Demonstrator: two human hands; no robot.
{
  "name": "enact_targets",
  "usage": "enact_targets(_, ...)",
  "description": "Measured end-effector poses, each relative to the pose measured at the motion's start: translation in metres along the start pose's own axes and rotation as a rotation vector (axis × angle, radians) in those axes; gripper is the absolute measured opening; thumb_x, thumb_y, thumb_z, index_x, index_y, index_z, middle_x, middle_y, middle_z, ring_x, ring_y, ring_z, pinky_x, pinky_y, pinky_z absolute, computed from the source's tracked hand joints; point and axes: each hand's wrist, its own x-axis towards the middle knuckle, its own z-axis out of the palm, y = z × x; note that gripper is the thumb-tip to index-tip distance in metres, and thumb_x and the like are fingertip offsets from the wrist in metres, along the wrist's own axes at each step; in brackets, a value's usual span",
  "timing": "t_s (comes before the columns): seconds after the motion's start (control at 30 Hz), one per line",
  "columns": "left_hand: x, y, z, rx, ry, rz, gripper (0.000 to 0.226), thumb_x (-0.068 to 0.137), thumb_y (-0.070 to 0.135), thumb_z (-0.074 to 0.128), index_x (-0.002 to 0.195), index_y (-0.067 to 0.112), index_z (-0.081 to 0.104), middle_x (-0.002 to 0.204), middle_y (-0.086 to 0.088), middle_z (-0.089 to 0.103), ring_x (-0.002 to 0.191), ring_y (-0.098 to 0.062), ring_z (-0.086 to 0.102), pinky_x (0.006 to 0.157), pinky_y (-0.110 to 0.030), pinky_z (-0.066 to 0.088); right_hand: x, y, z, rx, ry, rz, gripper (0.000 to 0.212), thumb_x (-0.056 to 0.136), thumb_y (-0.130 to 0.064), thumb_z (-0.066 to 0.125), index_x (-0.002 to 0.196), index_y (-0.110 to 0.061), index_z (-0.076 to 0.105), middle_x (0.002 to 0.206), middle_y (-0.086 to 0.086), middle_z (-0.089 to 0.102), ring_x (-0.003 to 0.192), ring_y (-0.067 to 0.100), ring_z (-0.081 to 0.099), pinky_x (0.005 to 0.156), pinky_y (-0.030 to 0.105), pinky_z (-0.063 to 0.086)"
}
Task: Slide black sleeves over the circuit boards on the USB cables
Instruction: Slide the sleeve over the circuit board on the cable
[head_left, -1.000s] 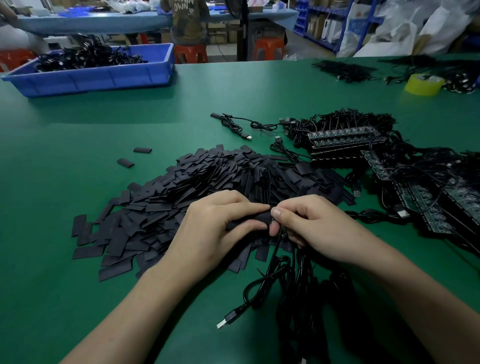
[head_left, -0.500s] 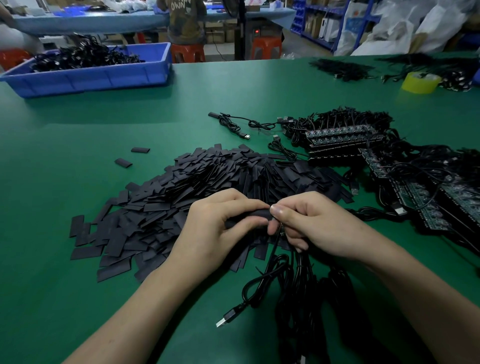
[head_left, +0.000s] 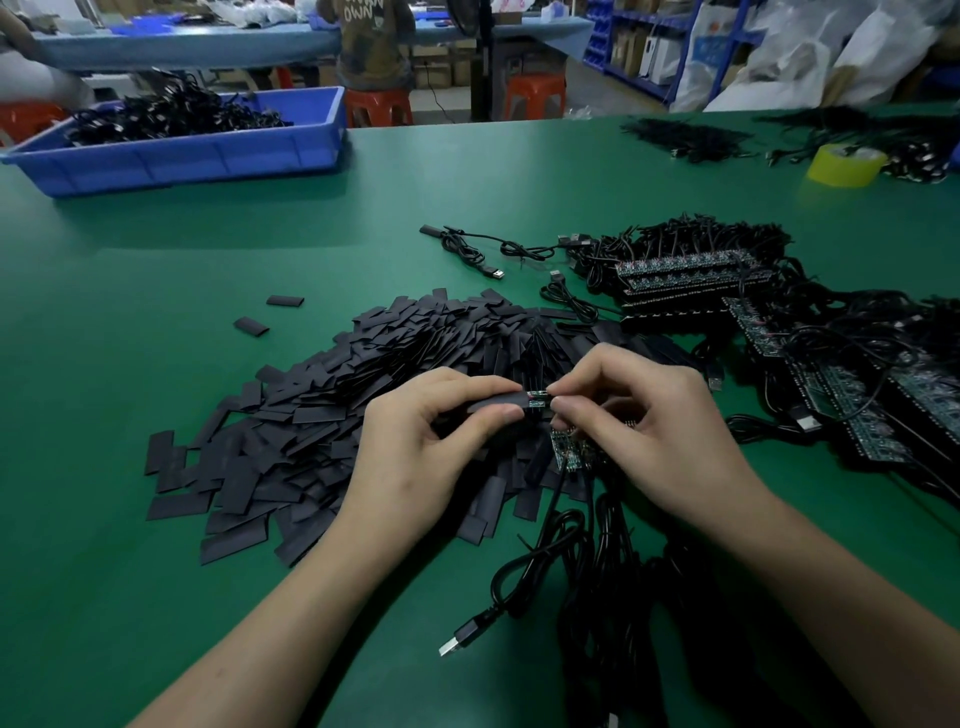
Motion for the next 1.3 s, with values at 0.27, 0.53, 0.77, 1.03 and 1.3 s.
enact_targets(0.27, -0.002, -0.002, 0.001, -0.044, -0.016, 0.0, 0.017, 0.089, 0.026, 0.077, 0.106, 0.027, 0.08, 0.095, 0.012, 0.074, 0.096, -0.012, 0.07, 0.084, -0.02, 0.051, 0.002, 0.004, 0.0, -0.206, 0.054, -0.218, 0.01, 0.093, -0.018, 0.071, 0.1, -0.014, 0.077, 0.094, -0.011, 0.074, 0.089, 0.0, 0.069, 0.077, 0.018, 0.054)
enact_targets(0.53, -0.003, -0.003, 0.003, -0.051, -0.04, 0.003, 0.017, 0.09, 0.027, 0.075, 0.106, 0.025, 0.08, 0.096, 0.009, 0.074, 0.096, -0.013, 0.07, 0.085, -0.025, 0.053, 0.001, 0.006, -0.003, -0.271, 0.031, -0.302, 0.011, 0.093, -0.011, 0.075, 0.104, -0.012, 0.076, 0.094, -0.005, 0.074, 0.089, 0.002, 0.068, 0.079, 0.026, 0.056)
enact_targets(0.77, -0.002, 0.001, 0.003, -0.045, -0.019, 0.04, 0.017, 0.09, 0.026, 0.076, 0.107, 0.025, 0.079, 0.097, 0.011, 0.073, 0.097, -0.012, 0.07, 0.085, -0.022, 0.052, -0.002, 0.001, 0.003, -0.193, 0.082, -0.213, 0.014, 0.093, -0.02, 0.072, 0.105, -0.014, 0.076, 0.093, -0.013, 0.073, 0.088, 0.0, 0.07, 0.076, 0.022, 0.057)
enact_targets(1.03, -0.002, 0.005, 0.001, -0.026, 0.021, 0.065, 0.019, 0.089, 0.022, 0.078, 0.107, 0.023, 0.08, 0.098, 0.012, 0.074, 0.097, -0.011, 0.07, 0.085, -0.017, 0.05, -0.002, -0.003, 0.003, -0.178, 0.144, -0.166, 0.013, 0.087, -0.015, 0.079, 0.099, -0.012, 0.078, 0.088, -0.009, 0.075, 0.081, 0.003, 0.07, 0.071, 0.023, 0.056)
enact_targets(1.3, -0.003, 0.007, 0.002, 0.007, 0.084, 0.064, 0.026, 0.084, 0.031, 0.079, 0.109, 0.024, 0.08, 0.096, 0.011, 0.074, 0.093, -0.011, 0.071, 0.081, -0.019, 0.053, -0.005, -0.005, 0.008, -0.218, 0.173, -0.165, 0.009, 0.087, -0.014, 0.079, 0.094, -0.009, 0.079, 0.085, -0.008, 0.074, 0.079, 0.001, 0.069, 0.07, 0.022, 0.054)
